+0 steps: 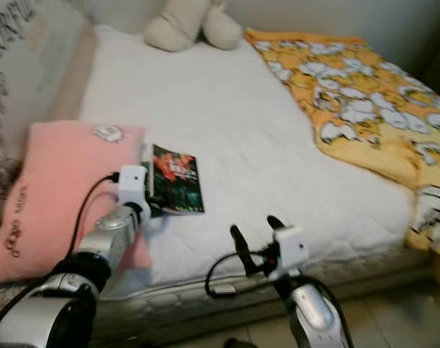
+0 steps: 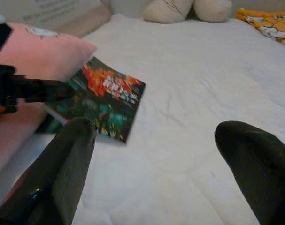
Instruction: Clean up the room
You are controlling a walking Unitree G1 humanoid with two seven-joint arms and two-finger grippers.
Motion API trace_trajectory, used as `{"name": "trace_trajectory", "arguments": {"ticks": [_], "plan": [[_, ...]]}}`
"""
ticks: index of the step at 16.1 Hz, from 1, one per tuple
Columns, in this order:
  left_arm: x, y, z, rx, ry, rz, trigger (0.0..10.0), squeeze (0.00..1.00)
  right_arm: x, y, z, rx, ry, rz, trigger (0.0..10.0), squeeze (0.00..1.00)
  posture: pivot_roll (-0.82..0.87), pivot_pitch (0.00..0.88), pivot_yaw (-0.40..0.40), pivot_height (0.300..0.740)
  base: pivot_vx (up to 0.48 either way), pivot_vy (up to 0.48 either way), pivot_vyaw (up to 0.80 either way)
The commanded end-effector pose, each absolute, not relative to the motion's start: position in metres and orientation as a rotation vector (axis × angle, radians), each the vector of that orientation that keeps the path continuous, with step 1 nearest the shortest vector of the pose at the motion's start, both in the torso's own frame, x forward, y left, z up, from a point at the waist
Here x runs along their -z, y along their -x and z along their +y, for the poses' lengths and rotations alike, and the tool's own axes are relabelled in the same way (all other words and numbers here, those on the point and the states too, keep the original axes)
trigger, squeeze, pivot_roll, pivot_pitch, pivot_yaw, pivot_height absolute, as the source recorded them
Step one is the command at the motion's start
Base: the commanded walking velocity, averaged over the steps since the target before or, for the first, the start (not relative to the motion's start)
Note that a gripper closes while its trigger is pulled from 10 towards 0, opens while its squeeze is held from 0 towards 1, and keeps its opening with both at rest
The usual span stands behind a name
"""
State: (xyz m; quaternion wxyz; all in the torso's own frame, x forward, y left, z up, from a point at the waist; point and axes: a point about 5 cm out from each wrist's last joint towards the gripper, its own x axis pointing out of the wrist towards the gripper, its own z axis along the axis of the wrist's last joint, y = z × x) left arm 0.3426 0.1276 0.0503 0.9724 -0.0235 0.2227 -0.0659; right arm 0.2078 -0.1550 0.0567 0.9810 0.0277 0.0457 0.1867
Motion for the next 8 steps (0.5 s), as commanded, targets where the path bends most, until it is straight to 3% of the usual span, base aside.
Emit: {"name": "trace_trajectory", "arguments": {"ticks": [1,8], "plan": [[-0.054,-0.347,0.121,0.142,0.106,0.454,10.0,0.0,-0.062,-0.205,-0.158,-0.381,-0.051,0.084,10.0,0.0,-0.16,0.039,-0.09,0.74,0.0,0.0,0.0],[-0.045,-0.346,0.122,0.078,-0.042,0.559,10.0,0.0,-0.065,-0.195,-0.156,-0.376,-0.056,0.12,10.0,0.0,-0.17,0.056,-0.063,0.74,0.0,0.0,0.0]]}}
